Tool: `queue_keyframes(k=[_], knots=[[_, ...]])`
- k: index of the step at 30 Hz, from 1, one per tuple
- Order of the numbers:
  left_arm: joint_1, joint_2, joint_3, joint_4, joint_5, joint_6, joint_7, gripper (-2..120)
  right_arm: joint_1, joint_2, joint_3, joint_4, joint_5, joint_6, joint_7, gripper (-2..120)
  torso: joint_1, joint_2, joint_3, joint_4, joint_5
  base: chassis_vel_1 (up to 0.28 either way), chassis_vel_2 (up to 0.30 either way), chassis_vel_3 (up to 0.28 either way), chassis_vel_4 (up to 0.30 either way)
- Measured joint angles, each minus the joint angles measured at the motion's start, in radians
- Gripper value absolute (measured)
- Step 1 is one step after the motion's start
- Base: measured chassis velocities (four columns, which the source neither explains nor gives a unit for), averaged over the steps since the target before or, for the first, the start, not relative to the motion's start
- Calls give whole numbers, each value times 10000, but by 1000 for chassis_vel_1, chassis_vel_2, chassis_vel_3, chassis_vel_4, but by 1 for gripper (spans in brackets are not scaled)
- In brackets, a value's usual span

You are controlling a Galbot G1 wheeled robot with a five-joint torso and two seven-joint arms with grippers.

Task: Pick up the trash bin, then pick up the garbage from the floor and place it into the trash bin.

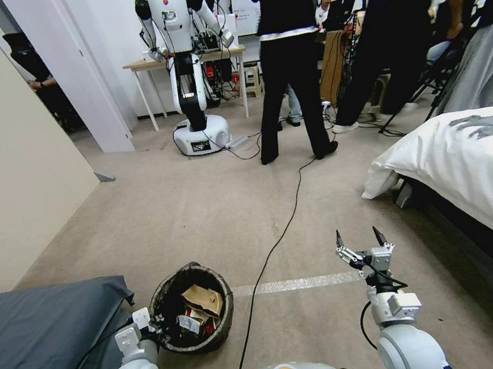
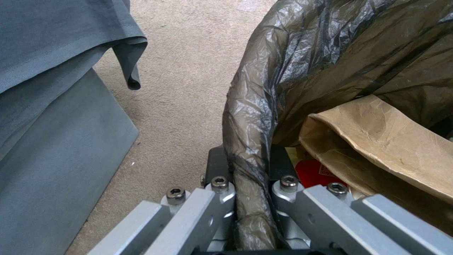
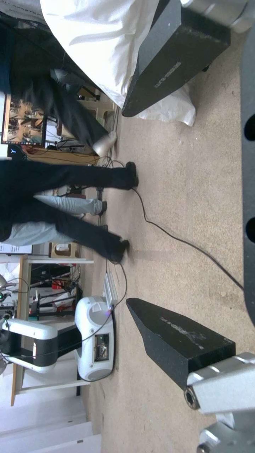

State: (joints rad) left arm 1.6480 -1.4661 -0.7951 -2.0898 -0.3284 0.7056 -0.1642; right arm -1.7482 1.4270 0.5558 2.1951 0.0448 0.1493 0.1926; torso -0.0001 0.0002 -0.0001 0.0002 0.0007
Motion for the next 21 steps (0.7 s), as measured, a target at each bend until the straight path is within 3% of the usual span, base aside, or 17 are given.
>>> queue_keyframes(k=[21], knots=[[-102,-35,243,265,201,-2,-68,1,14,-73,-7,-93,27,32,19,100,0,0,1,0,-4,0,0,0,0]])
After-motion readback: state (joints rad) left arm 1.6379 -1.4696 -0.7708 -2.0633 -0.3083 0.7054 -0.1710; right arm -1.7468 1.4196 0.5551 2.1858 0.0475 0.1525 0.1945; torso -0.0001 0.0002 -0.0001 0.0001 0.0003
